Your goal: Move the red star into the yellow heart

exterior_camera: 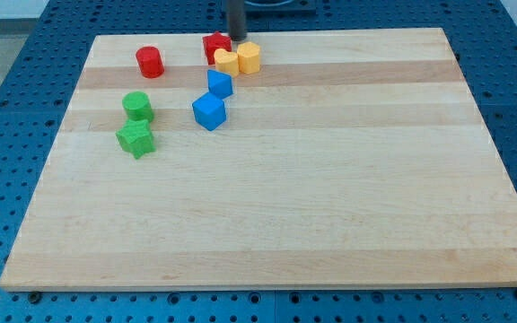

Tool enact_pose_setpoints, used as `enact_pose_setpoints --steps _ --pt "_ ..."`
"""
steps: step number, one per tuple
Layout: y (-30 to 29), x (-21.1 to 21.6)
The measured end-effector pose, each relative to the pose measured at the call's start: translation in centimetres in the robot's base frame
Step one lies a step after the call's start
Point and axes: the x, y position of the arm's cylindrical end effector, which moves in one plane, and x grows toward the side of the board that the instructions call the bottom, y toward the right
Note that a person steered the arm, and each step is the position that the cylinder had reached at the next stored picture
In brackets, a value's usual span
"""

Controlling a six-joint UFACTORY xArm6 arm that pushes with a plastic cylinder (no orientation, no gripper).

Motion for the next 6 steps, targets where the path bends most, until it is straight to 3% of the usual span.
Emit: enact_pose_setpoints --steps 3,5,6 --pt "-1.5 2.5" --pt "-0.7 0.8" --pt "-3.1 0.6"
